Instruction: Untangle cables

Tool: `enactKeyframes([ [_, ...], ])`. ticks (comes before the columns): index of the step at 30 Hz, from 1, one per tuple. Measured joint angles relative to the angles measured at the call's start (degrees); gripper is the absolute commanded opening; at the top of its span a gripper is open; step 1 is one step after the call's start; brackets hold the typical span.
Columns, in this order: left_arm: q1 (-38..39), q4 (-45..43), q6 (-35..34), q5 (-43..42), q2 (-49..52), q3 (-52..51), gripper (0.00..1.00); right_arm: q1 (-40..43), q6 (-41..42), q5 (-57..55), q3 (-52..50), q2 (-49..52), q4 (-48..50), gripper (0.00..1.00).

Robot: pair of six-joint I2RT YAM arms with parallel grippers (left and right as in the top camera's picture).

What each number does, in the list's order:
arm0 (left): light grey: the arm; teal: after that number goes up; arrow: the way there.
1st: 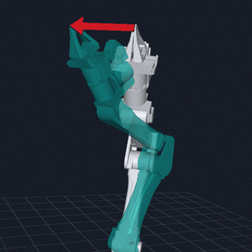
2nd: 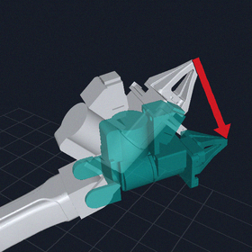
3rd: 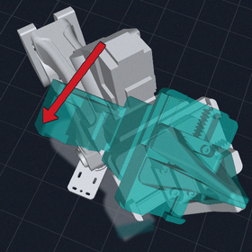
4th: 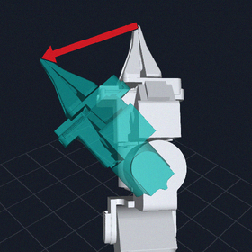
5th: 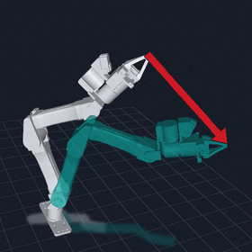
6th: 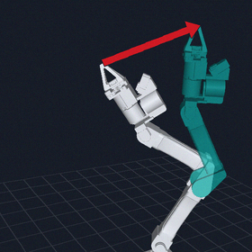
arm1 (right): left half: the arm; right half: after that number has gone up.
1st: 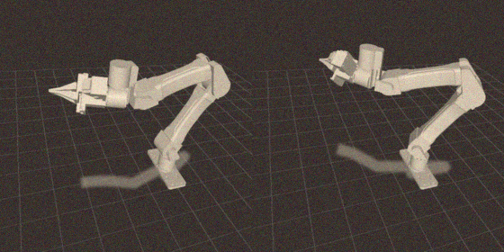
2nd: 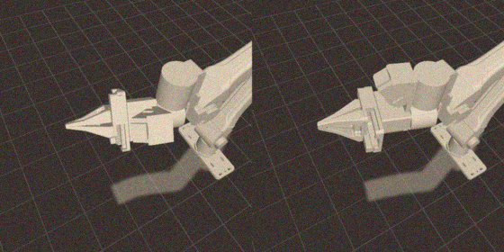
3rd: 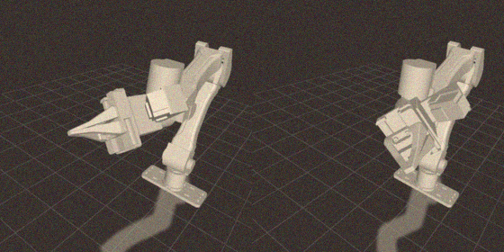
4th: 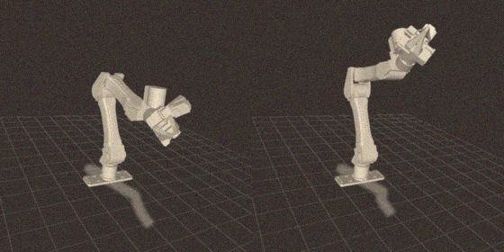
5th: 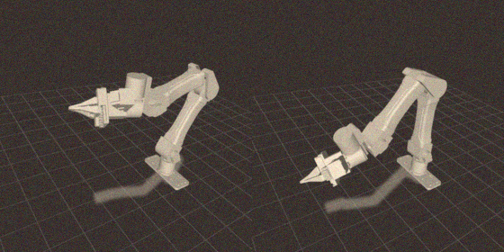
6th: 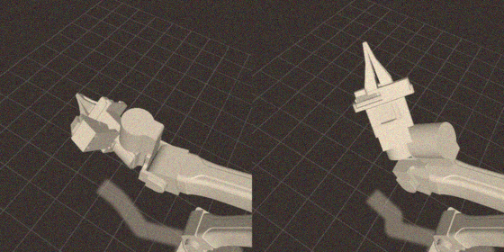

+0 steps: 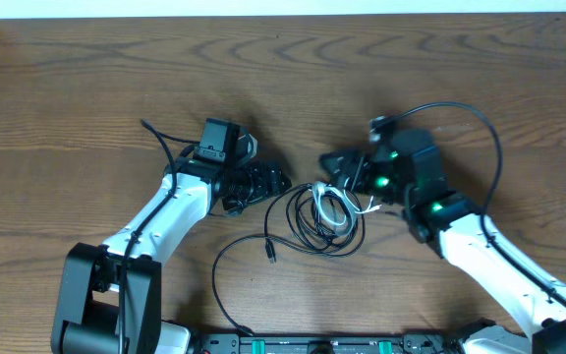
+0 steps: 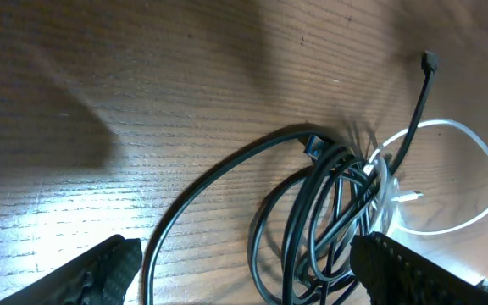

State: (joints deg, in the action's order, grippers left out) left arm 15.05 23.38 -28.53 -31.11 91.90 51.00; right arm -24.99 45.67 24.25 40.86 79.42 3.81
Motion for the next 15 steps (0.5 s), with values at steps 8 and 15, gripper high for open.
enactKeyframes([
  [8,0.0,0.0,0.0,0.0,0.0,0.0,0.86,-3.4,-9.7,-13.7,0.0,-0.3,-13.5,0.99],
  [15,0.0,0.0,0.0,0.0,0.0,0.0,0.85,-2.9,-20.6,-9.1,0.0,-7.2,-22.7,0.88],
])
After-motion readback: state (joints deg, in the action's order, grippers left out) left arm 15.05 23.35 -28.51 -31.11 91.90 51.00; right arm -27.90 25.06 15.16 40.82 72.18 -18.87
